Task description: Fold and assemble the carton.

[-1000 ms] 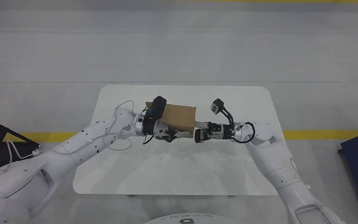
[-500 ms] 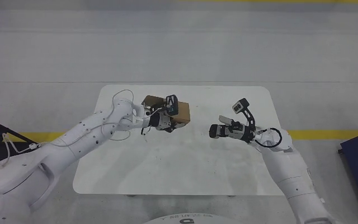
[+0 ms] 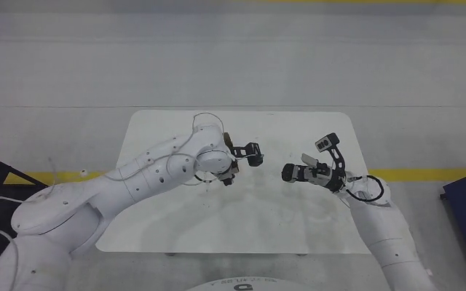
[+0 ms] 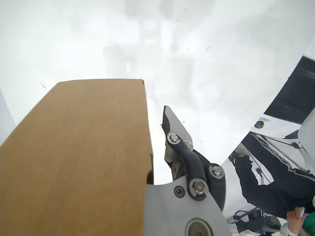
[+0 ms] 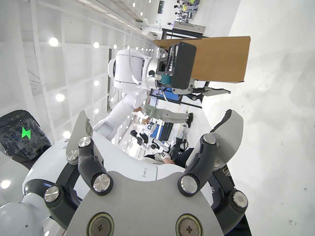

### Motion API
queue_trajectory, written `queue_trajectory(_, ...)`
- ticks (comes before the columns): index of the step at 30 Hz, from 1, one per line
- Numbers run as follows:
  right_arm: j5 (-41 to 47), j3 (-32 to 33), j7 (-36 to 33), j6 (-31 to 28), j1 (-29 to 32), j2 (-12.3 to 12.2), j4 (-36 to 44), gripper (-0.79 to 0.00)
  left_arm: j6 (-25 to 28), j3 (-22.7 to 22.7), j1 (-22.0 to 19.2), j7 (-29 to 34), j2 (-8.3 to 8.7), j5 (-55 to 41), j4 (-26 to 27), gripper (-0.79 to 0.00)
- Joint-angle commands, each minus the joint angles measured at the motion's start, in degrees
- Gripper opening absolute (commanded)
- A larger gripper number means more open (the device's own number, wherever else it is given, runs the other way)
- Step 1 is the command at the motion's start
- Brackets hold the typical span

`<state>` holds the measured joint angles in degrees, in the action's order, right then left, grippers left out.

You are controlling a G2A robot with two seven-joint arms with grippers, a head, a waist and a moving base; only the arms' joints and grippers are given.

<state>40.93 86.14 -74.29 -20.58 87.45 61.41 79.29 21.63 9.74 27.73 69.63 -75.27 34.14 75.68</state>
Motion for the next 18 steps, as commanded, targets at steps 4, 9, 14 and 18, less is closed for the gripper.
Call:
queue_trajectory(4, -0.18, -0.04, -0.13, 0.05, 0.11, -0.09, 0.20, 0.000, 1.91, 0.00, 0.60, -1.87, -4.06, 1.27, -6.34, -0.071)
queue_trajectory(9, -1.31, -0.21, 0.03, 0.18, 0.57, -0.21, 1.09, 0.000, 4.74, 0.17, 0.77, -2.55, -5.65, 0.83, -9.51, -0.043)
queue_trajectory(14, -3.34, -1.15, 2.06, 0.34, 0.99, -0.19, 2.61, 0.000, 7.35, 3.47, 1.40, -11.18, -5.13, 0.05, -10.45, 0.000)
queue_trajectory(18, -5.10, -3.00, 8.78, 3.66, -0.88, 0.18, 2.84, 0.000, 13.39, 7.97, 3.77, -20.24, -2.76, -2.62, -11.81, 0.000)
